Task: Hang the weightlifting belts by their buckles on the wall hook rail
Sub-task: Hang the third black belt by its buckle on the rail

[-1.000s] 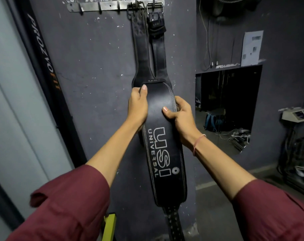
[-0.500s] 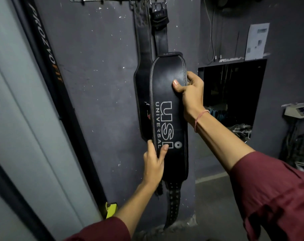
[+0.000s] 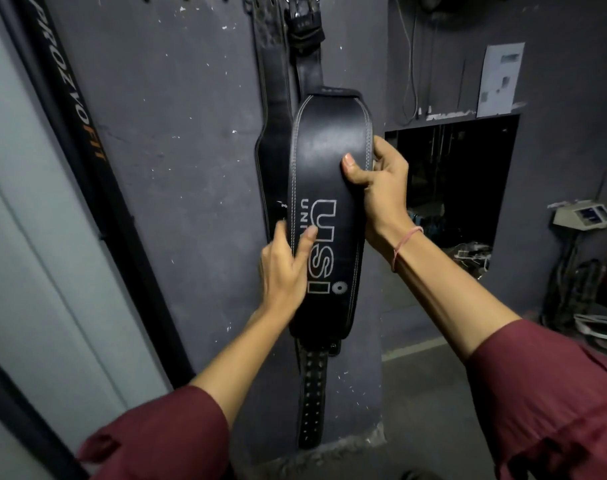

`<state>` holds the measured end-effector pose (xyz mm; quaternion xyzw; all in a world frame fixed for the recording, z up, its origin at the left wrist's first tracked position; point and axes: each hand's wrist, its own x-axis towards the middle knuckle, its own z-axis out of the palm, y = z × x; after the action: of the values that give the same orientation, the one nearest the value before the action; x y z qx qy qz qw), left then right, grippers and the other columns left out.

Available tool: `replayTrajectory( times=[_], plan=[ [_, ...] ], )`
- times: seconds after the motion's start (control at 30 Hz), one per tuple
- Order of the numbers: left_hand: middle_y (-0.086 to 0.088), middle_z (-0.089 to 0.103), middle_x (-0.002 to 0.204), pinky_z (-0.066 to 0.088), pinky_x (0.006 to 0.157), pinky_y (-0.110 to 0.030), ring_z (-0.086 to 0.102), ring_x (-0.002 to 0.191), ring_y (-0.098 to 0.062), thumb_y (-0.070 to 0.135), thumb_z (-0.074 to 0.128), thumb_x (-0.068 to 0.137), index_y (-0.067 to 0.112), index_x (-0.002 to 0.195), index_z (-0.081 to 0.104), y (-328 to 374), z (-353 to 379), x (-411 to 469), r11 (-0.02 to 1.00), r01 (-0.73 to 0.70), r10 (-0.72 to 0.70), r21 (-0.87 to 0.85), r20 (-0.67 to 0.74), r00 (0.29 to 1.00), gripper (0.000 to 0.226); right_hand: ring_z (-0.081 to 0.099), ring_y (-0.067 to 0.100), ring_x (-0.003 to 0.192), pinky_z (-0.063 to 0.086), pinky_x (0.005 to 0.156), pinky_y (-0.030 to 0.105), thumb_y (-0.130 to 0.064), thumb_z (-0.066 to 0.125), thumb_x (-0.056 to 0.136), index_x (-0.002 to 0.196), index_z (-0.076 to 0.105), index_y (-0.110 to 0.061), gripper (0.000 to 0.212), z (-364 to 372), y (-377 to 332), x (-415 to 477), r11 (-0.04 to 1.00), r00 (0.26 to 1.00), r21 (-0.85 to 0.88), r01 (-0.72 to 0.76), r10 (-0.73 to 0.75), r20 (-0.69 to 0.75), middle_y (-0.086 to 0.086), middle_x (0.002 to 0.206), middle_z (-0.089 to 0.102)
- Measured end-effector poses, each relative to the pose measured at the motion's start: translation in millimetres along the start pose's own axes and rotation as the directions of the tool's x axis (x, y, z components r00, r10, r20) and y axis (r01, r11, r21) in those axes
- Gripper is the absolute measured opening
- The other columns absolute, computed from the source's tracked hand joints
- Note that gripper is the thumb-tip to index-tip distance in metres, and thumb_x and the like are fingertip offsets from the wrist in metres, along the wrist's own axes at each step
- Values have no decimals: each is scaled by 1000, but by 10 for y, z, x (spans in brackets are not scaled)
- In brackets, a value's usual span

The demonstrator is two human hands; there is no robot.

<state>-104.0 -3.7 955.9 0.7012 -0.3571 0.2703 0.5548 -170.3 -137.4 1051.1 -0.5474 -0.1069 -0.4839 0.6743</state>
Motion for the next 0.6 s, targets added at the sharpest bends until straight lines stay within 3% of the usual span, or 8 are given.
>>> replayTrajectory(
  times=[0.07,0.17,0.23,0.27,0.33,0.43,0.53,0.6],
  plan=[
    [-5,72,94,52,78,-33,68,90,-19,54,45,100,8,104,58,192,-70,269,999,5,-3,-53,24,1000,47,67,26,89,58,82,41,11,61,87,109,60,10,22,0,34,-69,1000,1000,10,-19,19,22,15,97,69],
    [3,56,70,44,68,-27,54,67,-5,61,43,98,18,76,52,399,-83,724,962,175,-161,-209,82,984,48,69,22,83,59,74,33,13,61,86,107,62,8,21,19,89,-197,998,997,3,-61,60,42,12,92,71],
    [-8,54,77,48,72,-35,54,74,-17,79,48,83,18,86,57,482,-126,1013,833,411,-358,-369,206,911,61,68,19,78,58,71,32,13,62,86,104,63,4,20,26,131,-297,997,994,-17,-81,82,76,10,87,71],
    [-10,58,86,53,76,-43,57,78,-22,78,55,80,16,97,60,494,-159,1107,741,498,-408,-451,288,867,64,67,20,78,58,72,32,13,62,86,104,63,4,20,27,149,-337,995,991,-28,-93,95,95,11,87,70],
    [-19,66,93,59,80,-49,68,80,-28,49,62,93,4,110,65,500,-197,1160,604,574,-415,-553,397,819,48,66,25,79,57,73,35,13,62,86,104,63,6,20,2,184,-393,991,985,-43,-123,128,115,14,88,69],
    [-22,69,107,62,75,-40,72,83,-28,15,57,99,-9,125,59,522,-155,1076,513,589,-385,-625,446,808,36,64,29,83,54,79,41,5,64,88,104,61,11,17,-92,275,-426,981,976,-84,-175,184,113,19,92,68],
    [-20,69,111,60,83,-41,70,92,-28,6,57,97,-2,121,59,458,-27,924,545,509,-344,-666,376,860,25,68,21,87,55,84,41,-20,70,91,106,63,1,26,-154,362,-407,957,973,-186,-220,229,24,12,97,72],
    [-16,70,103,58,83,-38,70,88,-24,0,57,95,2,116,60,411,33,817,593,457,-311,-662,336,889,21,68,11,98,54,90,28,-34,68,93,119,61,-9,37,-129,340,-312,943,968,-221,-250,250,-27,3,110,71]
  ],
)
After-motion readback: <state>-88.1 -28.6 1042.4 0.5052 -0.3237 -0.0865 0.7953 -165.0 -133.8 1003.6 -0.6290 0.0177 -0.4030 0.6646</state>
